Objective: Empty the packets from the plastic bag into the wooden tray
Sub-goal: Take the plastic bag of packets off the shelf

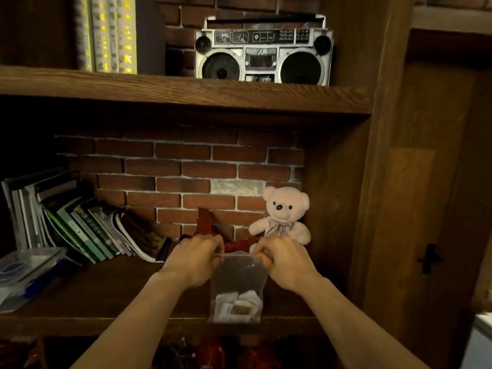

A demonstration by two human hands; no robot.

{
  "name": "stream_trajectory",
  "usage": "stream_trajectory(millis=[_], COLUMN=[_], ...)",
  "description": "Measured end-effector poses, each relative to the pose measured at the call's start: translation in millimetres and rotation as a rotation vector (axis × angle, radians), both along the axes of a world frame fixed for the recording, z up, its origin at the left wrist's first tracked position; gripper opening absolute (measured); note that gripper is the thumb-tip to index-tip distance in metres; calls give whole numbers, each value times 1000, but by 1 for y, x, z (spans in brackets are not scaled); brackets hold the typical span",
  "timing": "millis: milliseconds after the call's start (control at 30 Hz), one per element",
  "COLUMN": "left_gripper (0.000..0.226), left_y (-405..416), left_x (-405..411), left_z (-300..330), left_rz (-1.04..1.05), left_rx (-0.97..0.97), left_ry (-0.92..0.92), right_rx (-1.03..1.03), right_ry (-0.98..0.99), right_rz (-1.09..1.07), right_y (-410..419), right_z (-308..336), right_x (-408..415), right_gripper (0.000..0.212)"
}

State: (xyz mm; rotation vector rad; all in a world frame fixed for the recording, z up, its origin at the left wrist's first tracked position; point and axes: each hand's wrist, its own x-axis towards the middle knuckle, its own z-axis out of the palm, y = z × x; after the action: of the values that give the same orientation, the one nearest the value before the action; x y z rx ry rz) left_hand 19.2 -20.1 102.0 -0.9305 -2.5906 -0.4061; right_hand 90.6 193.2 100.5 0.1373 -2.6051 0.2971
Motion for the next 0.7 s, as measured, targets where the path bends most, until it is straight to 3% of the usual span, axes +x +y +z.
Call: stream_trajectory(millis=[233,700], left_gripper=[7,9], left_y=[-9,-35], left_x=[20,57], left_z=[32,46], left_rz=[11,25], left_rx=[20,91], left_ry=[50,118], right_rx=[21,17], right_ry=[96,96], right_rz=[-26,-54], right_y=[-7,-30], right_z=[31,48], right_x=[14,51], right_gripper=[16,18])
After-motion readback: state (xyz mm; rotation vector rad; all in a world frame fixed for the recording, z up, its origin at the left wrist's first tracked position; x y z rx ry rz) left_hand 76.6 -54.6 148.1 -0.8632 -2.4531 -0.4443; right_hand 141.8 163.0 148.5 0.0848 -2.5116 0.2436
